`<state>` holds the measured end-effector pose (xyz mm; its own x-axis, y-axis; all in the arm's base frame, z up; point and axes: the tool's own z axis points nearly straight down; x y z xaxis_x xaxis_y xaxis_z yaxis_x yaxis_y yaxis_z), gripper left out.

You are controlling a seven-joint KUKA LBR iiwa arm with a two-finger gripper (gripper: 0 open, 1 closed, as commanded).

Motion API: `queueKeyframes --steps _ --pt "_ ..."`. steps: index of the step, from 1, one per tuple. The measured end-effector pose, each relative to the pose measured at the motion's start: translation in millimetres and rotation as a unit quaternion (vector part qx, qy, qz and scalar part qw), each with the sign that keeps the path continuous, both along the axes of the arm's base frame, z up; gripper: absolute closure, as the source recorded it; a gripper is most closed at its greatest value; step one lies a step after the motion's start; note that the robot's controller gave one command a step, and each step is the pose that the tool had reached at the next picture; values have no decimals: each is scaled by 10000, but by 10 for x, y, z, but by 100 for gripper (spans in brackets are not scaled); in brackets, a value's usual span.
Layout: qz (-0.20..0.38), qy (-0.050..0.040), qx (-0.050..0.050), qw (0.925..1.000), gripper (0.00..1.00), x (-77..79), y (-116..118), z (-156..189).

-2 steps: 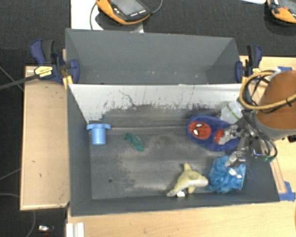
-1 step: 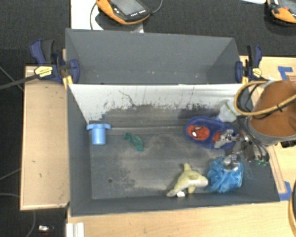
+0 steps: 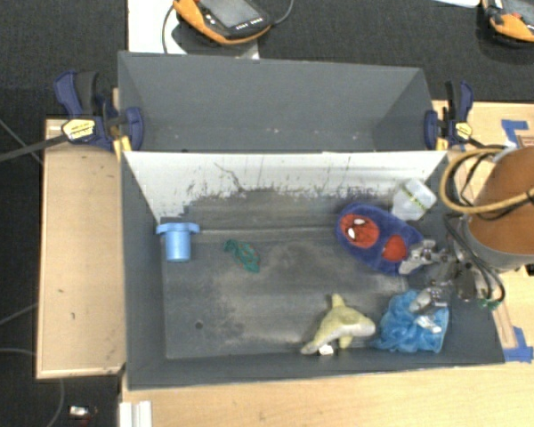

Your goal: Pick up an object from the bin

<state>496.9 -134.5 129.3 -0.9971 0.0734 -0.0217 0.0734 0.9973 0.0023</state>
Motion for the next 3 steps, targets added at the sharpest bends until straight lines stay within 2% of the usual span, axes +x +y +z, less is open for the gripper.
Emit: queueKeyframes --steps 1,2,3 --pt "1636 -39 -44 9865 0 176 18 -51" --pt "2077 -62 -59 9781 0 72 -10 -120" --pt "554 -94 -24 9984 0 14 -21 -288"
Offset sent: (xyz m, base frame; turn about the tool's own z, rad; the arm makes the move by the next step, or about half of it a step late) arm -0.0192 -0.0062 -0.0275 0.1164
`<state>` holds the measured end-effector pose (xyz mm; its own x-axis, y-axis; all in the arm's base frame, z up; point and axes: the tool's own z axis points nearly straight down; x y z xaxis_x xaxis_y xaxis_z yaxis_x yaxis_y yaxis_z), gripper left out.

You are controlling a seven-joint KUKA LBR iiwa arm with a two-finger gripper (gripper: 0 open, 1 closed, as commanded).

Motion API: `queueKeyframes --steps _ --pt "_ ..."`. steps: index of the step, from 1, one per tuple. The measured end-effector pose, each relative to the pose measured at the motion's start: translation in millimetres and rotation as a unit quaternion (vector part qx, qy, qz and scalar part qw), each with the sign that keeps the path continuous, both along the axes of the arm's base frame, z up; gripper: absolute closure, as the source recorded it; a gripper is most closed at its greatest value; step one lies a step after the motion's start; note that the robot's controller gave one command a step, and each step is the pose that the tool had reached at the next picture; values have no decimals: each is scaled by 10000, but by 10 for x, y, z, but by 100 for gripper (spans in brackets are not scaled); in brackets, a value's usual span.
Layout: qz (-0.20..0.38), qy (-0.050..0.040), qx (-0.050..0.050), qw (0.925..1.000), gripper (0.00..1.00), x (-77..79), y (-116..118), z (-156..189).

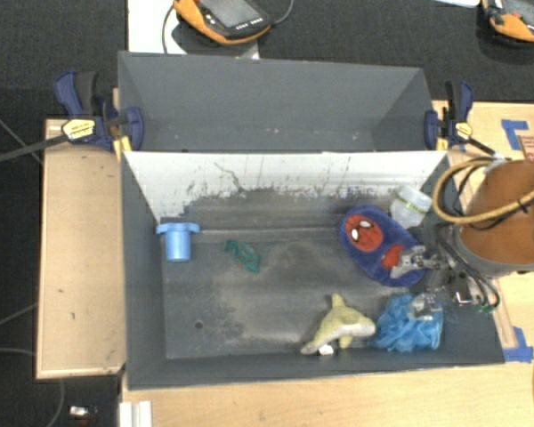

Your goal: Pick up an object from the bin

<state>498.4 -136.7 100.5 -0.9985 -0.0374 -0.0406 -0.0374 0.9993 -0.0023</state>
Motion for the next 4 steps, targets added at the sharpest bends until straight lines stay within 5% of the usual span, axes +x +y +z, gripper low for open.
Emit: queueKeyframes --steps 1,2,4 --pt "731 -61 -32 9973 0 -32 -57 -37" --pt "607 -94 -46 9981 100 -23 -147 -240" --pt "428 -116 -60 9990 100 -27 -109 -244"
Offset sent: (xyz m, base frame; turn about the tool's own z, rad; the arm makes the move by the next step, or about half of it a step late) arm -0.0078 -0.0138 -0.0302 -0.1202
